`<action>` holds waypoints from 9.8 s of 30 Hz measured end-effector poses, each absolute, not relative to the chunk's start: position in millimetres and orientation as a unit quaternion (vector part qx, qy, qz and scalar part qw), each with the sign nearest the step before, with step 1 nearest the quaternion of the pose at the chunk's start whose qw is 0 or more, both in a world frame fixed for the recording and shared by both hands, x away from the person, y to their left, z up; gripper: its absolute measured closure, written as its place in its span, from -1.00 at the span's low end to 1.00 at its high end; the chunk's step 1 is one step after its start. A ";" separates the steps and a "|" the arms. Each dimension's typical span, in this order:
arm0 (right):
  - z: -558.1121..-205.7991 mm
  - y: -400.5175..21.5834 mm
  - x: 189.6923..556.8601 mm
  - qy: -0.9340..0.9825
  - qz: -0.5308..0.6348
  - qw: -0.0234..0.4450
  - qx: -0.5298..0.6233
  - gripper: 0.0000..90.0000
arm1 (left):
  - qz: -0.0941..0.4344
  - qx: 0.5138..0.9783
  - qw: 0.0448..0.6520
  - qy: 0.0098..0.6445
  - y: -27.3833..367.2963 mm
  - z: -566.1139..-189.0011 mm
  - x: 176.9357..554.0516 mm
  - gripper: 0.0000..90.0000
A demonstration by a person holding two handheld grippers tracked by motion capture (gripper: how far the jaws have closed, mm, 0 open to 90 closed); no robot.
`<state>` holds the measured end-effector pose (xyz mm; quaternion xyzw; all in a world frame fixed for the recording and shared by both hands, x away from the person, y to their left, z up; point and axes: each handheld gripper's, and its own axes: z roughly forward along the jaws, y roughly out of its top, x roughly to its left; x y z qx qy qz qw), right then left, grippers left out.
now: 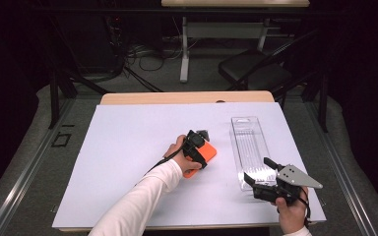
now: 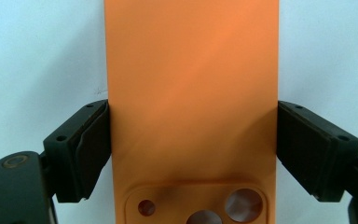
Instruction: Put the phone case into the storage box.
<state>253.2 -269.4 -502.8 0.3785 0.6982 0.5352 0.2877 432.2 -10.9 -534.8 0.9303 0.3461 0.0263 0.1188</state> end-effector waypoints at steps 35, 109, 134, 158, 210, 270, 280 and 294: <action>-502.9 -268.0 252.8 0.699 0.534 0.287 0.379 -0.69 | 0.024 0.925 0.137 0.352 18.1 -497.0 428.4 -0.65; -498.7 -245.6 261.9 0.737 0.488 0.268 0.382 -0.81 | -0.022 0.962 0.126 0.242 57.0 -424.7 358.5 -0.65; -478.5 -199.1 252.3 0.803 0.390 0.407 0.193 -0.29 | -0.022 0.961 0.127 0.246 56.8 -418.6 358.7 -0.65; -479.1 -171.7 254.4 0.830 0.291 0.475 0.022 -0.09 | -0.032 0.958 0.131 0.252 61.6 -414.9 362.3 -0.65; -496.8 -141.3 263.7 0.811 0.217 0.536 -0.080 0.08 | -0.078 0.966 0.140 0.202 11.3 -417.4 354.3 -0.65; -508.3 -139.1 267.6 0.782 0.192 0.582 -0.119 0.78 | -0.102 0.963 0.150 0.199 3.2 -418.1 350.2 -0.65; -508.2 -138.6 266.3 0.770 0.184 0.597 -0.128 0.90 | -0.119 0.959 0.153 0.206 5.8 -418.0 352.3 -0.65; -513.2 -137.5 266.2 0.761 0.180 0.608 -0.136 0.94 | -0.121 0.958 0.156 0.207 7.3 -418.8 352.9 -0.65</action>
